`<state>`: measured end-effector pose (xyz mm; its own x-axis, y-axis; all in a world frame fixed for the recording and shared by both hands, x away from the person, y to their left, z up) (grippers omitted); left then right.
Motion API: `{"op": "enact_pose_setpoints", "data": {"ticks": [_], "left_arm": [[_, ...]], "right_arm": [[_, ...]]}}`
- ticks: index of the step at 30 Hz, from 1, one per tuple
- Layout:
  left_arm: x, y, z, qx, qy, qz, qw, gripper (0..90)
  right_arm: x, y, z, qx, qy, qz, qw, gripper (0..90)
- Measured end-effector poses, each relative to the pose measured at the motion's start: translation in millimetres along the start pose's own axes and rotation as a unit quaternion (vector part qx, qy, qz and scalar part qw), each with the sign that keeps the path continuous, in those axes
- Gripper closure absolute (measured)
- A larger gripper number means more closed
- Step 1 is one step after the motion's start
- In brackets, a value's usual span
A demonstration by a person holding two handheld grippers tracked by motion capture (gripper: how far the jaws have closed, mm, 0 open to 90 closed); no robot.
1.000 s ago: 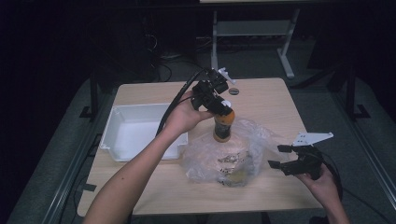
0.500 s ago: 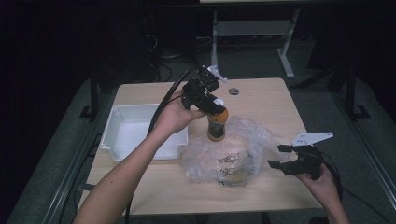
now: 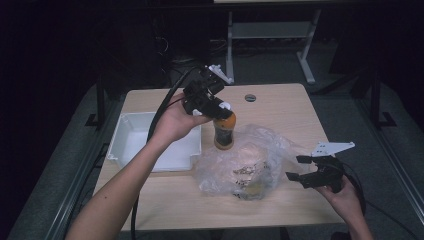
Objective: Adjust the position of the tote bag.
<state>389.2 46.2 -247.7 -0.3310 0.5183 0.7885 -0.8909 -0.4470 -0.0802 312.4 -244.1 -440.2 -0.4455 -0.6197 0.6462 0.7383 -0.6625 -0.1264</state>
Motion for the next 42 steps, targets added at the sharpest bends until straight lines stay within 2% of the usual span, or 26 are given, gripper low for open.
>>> {"op": "enact_pose_setpoints", "data": {"ticks": [14,42], "left_arm": [[23.9,-12.5,-16.5,0.022,-0.005,0.023,0.9995,59.4],[36.7,-26.1,-40.3,0.047,-0.008,0.041,0.9980,59.4]], "right_arm": [[0.8,-0.5,1.4,0.001,0.001,-0.004,1.0000,23.5],[-0.5,-1.6,3.3,0.000,0.001,-0.005,1.0000,23.5]]}}
Point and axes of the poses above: each handheld gripper's, and its own axes: x roughly backward along the jaws, z roughly out of its top, y roughly to its right, the point moved 5 cm from there along -x, roughly forward along the jaws, and after that the axes turned 1 degree about -x, right-handed, at the moved point
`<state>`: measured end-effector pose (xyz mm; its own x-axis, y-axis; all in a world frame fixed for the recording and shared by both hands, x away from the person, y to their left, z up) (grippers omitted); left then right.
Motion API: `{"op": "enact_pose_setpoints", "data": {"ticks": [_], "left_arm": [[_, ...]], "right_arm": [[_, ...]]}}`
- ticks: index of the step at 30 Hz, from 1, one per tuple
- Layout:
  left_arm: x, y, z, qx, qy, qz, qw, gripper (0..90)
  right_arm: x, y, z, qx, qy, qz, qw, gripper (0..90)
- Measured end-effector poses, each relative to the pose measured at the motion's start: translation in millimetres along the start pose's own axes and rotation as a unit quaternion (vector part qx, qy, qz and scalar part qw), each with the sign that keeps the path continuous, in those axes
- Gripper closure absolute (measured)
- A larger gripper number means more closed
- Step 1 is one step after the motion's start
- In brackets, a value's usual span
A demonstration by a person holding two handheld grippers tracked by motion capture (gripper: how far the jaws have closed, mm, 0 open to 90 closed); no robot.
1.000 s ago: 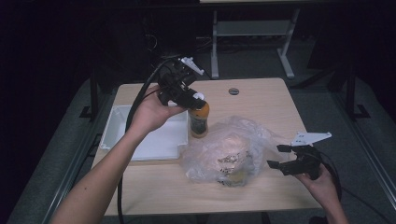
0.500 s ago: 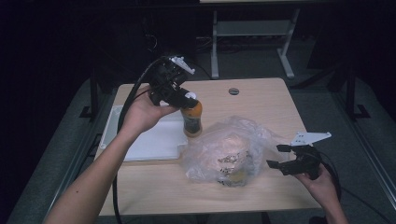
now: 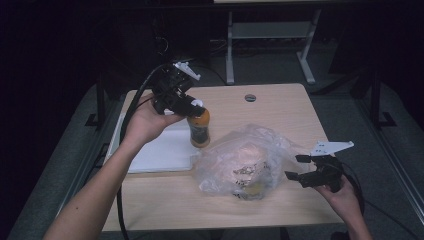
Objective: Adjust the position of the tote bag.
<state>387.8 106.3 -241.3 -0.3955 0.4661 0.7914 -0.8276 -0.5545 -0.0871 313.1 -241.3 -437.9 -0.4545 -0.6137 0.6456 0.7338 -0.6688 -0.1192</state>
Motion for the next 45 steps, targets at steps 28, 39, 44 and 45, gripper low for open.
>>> {"op": "enact_pose_setpoints", "data": {"ticks": [28,39,44,45], "left_arm": [[1.8,-21.2,-22.4,0.030,-0.007,0.021,0.9993,59.4],[-3.6,-24.9,-30.5,0.041,-0.010,0.025,0.9988,59.4],[-5.7,-26.7,-33.8,0.041,-0.015,0.030,0.9986,59.4],[-6.3,-27.3,-34.8,0.041,-0.016,0.029,0.9986,59.4]], "right_arm": [[-1.2,-0.1,2.3,-0.001,0.002,-0.002,1.0000,23.2],[-1.9,-0.3,2.1,-0.001,0.003,0.001,1.0000,22.8],[-1.6,-0.1,1.9,-0.003,0.004,0.000,1.0000,22.8],[-1.6,0.0,1.9,-0.004,0.004,0.000,1.0000,22.7]]}}
Point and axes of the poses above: each handheld gripper's, and its own axes: x roughly backward along the jaws, z roughly out of its top, y roughly to its right, the point moved 5 cm from there along -x, roughly forward along the jaws, and after that the axes turned 1 degree about -x, right-handed, at the moved point
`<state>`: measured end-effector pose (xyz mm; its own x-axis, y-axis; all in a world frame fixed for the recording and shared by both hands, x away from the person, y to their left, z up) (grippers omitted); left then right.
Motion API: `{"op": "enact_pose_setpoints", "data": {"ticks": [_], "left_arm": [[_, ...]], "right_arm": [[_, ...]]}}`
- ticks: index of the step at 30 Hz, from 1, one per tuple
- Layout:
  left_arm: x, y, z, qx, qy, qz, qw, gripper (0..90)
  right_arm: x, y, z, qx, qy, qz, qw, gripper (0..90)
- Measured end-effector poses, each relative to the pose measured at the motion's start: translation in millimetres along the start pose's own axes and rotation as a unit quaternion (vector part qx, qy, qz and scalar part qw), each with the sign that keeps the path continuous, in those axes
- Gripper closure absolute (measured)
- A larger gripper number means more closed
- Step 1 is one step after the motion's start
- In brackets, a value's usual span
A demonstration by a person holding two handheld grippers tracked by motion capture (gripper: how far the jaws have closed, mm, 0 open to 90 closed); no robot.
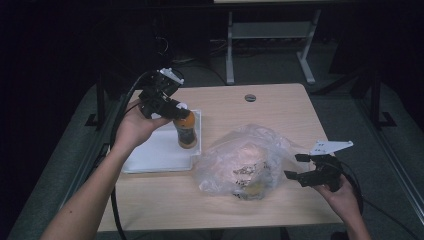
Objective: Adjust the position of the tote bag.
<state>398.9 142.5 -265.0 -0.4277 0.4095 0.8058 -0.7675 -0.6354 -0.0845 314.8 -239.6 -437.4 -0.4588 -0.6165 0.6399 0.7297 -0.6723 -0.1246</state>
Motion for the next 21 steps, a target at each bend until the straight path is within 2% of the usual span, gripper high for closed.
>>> {"op": "enact_pose_setpoints", "data": {"ticks": [20,21], "left_arm": [[-10.5,-4.0,-7.5,-0.002,-0.009,0.002,1.0000,59.4],[-11.2,-3.4,-7.9,0.003,-0.009,0.001,1.0000,59.4]], "right_arm": [[0.0,0.5,-0.1,0.001,0.002,0.002,1.0000,22.5],[0.1,0.6,-0.1,0.001,0.003,0.004,1.0000,22.5]]}}
Point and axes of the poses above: each handheld gripper's, and its own axes: x roughly backward along the jaws, z roughly out of its top, y roughly to its right, the point moved 5 cm from there along -x, roughly forward along the jaws, and after that the axes turned 1 degree about -x, right-handed, at the moved point
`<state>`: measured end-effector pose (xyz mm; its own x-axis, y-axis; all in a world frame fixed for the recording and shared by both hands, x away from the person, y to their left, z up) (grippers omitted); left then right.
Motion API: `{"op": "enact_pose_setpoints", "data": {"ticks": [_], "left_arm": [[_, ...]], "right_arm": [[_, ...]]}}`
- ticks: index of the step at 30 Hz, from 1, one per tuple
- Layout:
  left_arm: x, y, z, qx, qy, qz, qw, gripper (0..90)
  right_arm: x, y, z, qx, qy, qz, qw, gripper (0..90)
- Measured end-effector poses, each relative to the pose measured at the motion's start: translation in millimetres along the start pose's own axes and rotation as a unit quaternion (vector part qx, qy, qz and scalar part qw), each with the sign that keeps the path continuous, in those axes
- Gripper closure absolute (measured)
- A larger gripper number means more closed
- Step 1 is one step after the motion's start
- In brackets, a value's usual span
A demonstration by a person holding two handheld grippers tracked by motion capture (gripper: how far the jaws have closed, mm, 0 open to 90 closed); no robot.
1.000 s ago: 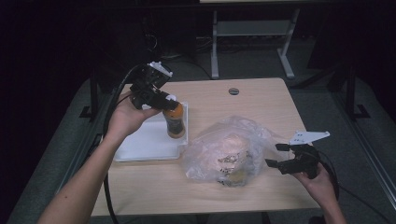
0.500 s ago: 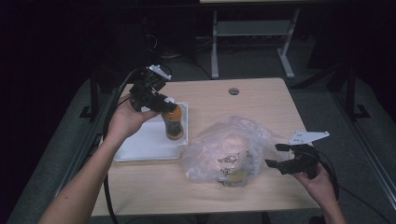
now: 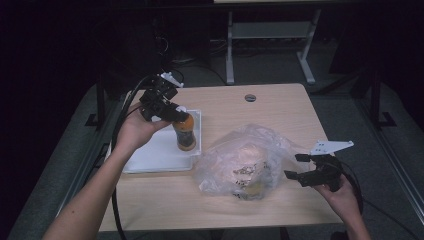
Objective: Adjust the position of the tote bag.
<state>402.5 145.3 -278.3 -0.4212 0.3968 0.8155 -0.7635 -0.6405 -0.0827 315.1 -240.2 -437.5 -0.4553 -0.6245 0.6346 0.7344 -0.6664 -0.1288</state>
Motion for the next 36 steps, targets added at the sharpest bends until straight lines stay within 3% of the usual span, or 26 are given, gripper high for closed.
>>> {"op": "enact_pose_setpoints", "data": {"ticks": [36], "left_arm": [[-24.9,-1.9,-17.5,0.008,-0.018,-0.004,0.9998,59.4]], "right_arm": [[2.0,0.1,0.0,-0.001,0.001,-0.003,1.0000,22.5]]}}
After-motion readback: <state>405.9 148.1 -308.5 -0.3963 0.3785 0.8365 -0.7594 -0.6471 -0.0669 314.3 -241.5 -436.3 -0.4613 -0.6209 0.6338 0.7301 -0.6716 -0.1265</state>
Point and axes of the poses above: each handheld gripper's, and its own axes: x roughly backward along the jaws, z roughly out of its top, y roughly to its right, the point moved 5 cm from there along -x, roughly forward along the jaws, and after that the axes turned 1 degree about -x, right-handed, at the moved point
